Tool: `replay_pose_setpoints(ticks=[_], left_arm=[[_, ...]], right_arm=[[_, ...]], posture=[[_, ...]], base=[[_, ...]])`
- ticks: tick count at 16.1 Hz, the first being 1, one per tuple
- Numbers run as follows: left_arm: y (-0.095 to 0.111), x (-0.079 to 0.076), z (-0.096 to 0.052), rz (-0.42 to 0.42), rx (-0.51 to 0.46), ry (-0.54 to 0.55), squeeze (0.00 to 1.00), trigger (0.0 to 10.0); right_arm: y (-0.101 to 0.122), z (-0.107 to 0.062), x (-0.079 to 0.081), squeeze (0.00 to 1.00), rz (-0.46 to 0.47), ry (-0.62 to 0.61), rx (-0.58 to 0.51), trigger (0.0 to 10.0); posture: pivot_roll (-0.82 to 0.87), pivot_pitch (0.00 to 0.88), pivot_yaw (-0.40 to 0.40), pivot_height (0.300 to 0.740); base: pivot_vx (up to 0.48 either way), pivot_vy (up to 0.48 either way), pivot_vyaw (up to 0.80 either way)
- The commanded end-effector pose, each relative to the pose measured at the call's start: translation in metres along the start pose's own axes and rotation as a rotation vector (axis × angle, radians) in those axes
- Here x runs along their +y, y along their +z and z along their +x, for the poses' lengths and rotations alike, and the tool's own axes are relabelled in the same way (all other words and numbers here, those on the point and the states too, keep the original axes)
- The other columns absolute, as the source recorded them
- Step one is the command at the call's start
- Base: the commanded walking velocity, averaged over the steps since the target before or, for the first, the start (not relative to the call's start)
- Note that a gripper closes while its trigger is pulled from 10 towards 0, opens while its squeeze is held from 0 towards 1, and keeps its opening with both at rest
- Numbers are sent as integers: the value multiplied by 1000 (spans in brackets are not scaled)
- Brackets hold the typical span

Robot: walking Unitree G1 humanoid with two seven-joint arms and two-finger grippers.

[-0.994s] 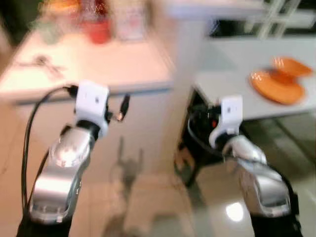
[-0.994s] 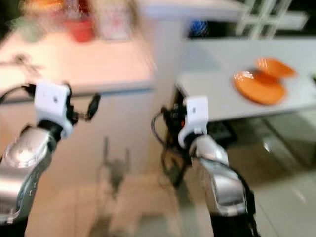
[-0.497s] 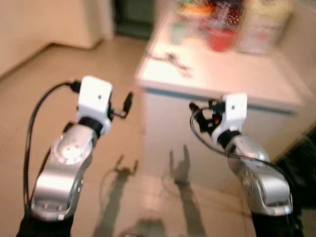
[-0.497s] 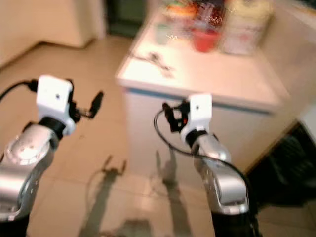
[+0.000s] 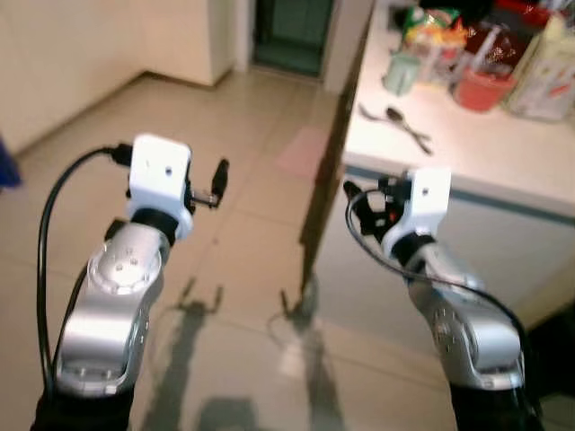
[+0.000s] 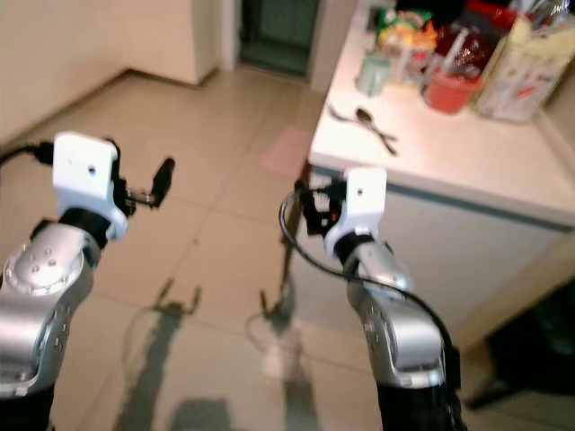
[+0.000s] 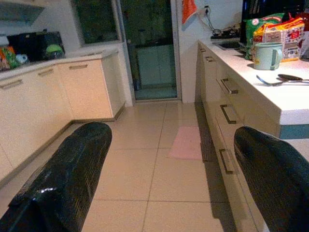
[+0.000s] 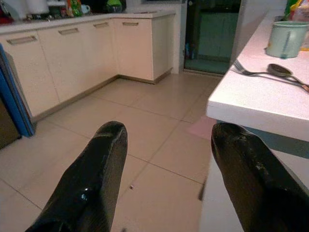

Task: Setting the table

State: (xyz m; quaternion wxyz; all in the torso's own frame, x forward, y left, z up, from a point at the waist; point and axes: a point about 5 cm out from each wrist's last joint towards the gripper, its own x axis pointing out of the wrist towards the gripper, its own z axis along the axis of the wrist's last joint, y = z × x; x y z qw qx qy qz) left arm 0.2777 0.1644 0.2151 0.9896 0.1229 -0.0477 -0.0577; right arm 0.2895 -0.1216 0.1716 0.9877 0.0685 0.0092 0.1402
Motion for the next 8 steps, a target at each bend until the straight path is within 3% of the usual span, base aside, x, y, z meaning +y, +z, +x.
replay_pose_setpoints(ticks=[1,7,8], left_arm=[[2,-6,2,-11,-10,-10,0,10000],[7,-12,11,-41,-74,-18,0,10000],[7,-12,12,-38,-75,-20,0,10000]], right_arm=[[5,-1,-12,0,-8,-48,-22,10000],[16,4,-17,0,36,-94,-55,10000],[16,4,-18,0,40,-98,-54,10000]], posture=[[112,0,-57,740],[99,0,-45,740],[104,0,-43,740]], base=[[0,0,0],[0,0,0],[262,0,-450]])
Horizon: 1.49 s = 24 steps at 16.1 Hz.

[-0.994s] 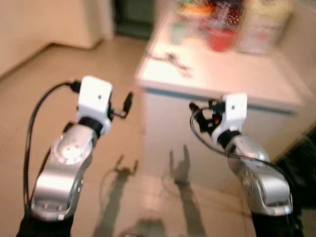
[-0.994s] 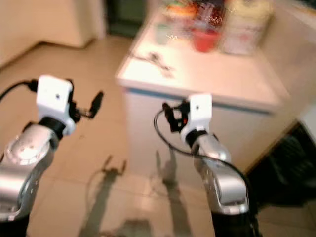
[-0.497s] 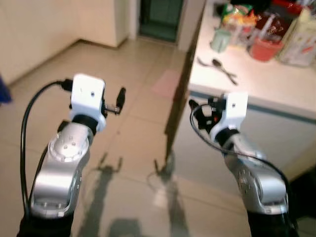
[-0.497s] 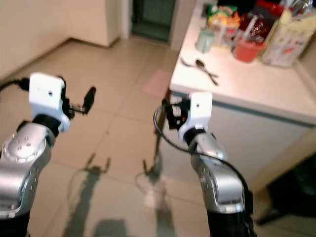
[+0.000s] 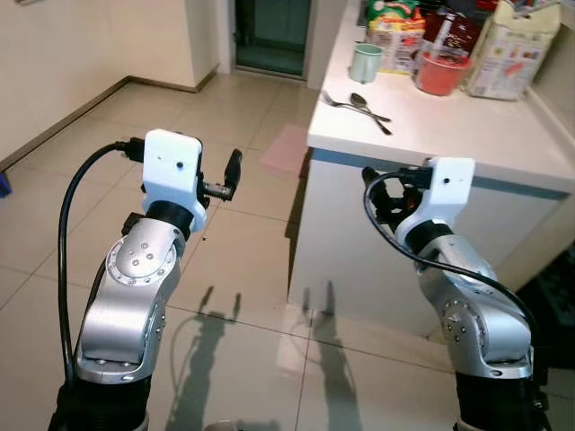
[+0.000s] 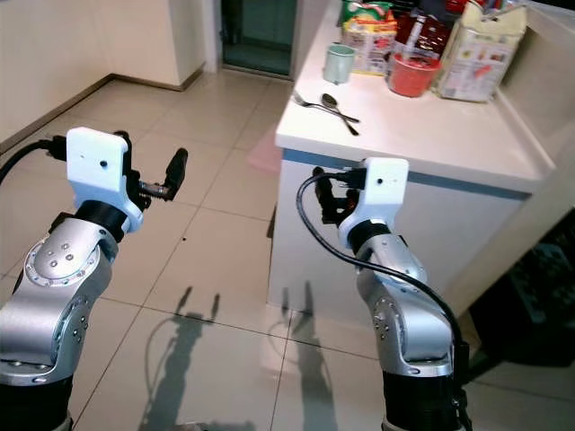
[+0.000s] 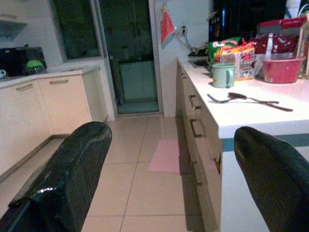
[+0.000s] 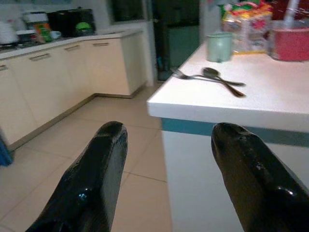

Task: Setting the table

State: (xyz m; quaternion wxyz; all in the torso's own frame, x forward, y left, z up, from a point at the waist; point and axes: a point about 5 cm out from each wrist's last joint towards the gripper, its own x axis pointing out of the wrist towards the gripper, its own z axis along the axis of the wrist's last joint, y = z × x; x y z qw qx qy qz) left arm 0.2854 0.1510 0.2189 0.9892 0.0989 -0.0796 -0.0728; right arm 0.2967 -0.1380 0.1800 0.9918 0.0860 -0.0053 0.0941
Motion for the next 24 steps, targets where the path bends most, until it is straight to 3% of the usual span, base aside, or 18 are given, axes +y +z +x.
replay_pose_setpoints(ticks=[1,6,10,24], left_arm=[[1,-2,3,14,-7,-10,0,10000],[-4,3,5,28,-3,-8,0,10000],[-6,4,-1,30,-1,-11,0,10000],[-7,3,-1,30,-7,-22,0,10000]], right_arm=[[5,3,-2,0,12,-12,-12,10000],[9,8,3,0,-48,45,0,10000],[12,14,1,0,-51,49,-6,10000],[22,28,5,0,-81,80,-7,10000]], posture=[[106,0,-42,740],[83,0,-39,740],[94,0,-49,740],[96,0,-64,740]], base=[[281,0,-463],[313,0,-178],[323,0,0],[343,0,0]])
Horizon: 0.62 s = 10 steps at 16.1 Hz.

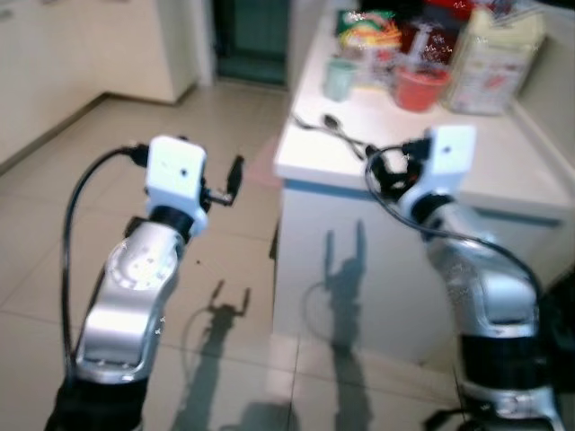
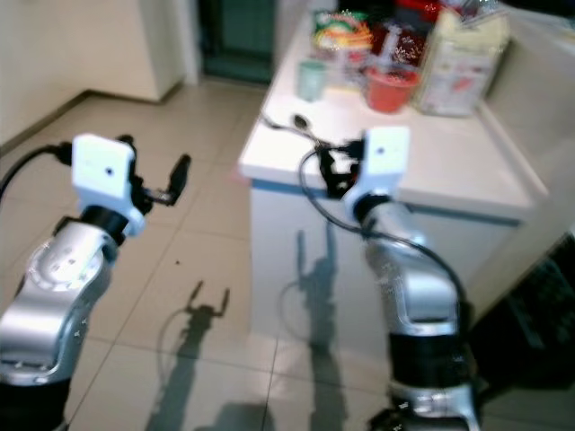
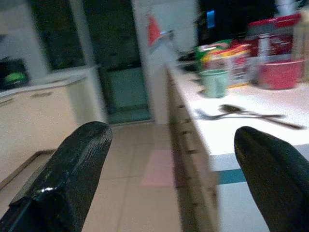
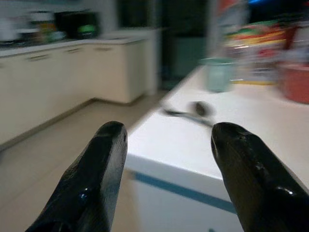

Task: Setting the table

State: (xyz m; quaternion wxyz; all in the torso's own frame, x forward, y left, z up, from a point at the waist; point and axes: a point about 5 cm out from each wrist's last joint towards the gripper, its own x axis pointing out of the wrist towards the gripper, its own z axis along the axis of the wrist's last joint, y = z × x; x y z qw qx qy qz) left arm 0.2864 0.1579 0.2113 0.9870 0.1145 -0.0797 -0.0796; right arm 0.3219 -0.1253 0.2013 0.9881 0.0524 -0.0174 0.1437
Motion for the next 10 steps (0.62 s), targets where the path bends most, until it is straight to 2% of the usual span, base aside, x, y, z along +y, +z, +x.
replay_pose_setpoints(ticks=[1,10], left_arm=[[2,-2,0,0,-8,-7,0,10000],[2,-3,1,1,-9,-27,0,10000]], right_arm=[[2,0,-6,0,-12,-22,4,10000],[1,2,-9,0,-17,-32,6,10000]], posture=[[97,0,-62,740],[96,0,-57,740]], base=[[356,0,0],[358,0,0]])
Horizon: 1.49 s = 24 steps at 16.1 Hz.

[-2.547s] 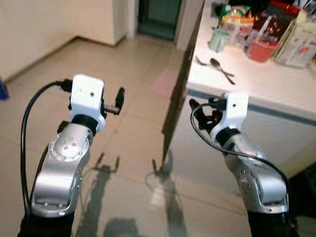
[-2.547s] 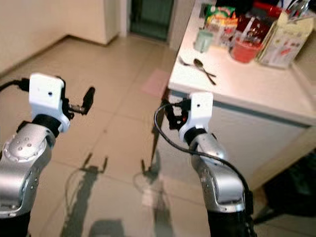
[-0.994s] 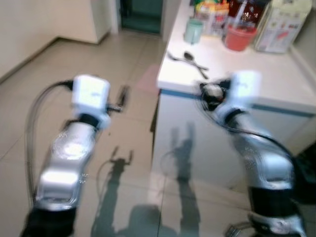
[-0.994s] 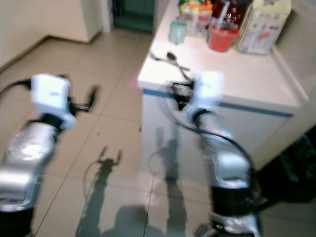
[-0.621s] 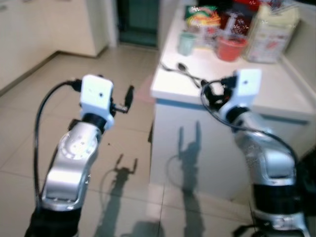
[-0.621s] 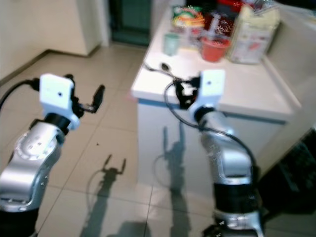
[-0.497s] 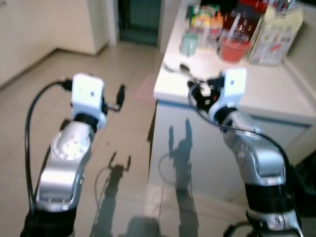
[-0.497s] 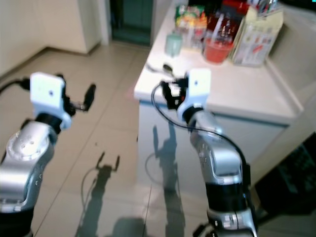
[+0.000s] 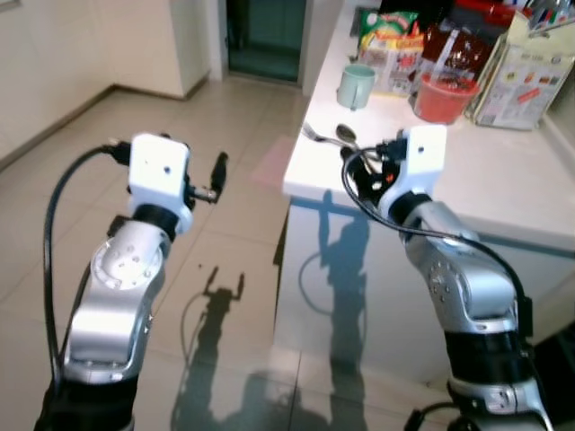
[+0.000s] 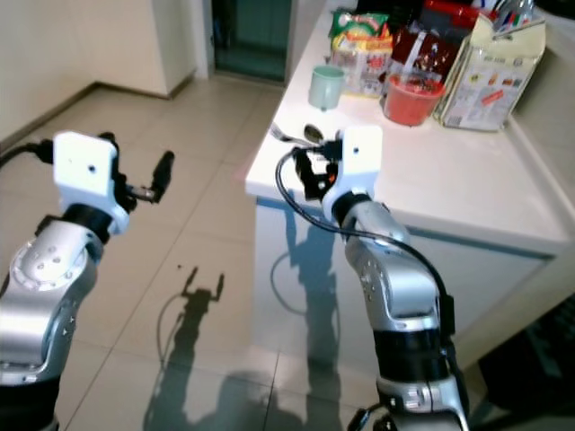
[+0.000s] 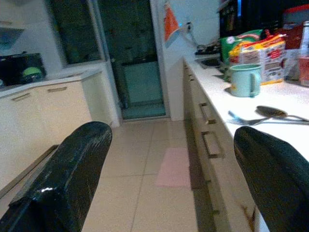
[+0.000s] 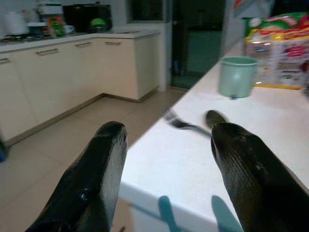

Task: Setting the table

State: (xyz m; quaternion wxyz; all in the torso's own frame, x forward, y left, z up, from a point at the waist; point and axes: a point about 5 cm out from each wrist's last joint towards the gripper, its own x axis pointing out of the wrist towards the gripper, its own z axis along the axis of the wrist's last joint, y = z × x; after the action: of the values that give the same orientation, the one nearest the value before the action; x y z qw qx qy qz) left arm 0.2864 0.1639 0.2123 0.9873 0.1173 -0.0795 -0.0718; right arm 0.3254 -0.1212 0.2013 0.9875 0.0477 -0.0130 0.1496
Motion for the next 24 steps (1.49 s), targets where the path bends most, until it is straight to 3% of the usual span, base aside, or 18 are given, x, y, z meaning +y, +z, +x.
replay_pose_setpoints(ticks=[1,24], left_arm=[[3,-9,2,-6,-10,-48,0,10000],[0,-16,-1,-7,2,-86,0,10000]], right_arm=[[2,-3,-12,0,-9,-43,-4,10000],[0,-3,-13,0,-10,-35,4,10000]], posture=[[96,0,-57,740],[92,0,-58,740]], base=[[360,0,0],[355,0,0]])
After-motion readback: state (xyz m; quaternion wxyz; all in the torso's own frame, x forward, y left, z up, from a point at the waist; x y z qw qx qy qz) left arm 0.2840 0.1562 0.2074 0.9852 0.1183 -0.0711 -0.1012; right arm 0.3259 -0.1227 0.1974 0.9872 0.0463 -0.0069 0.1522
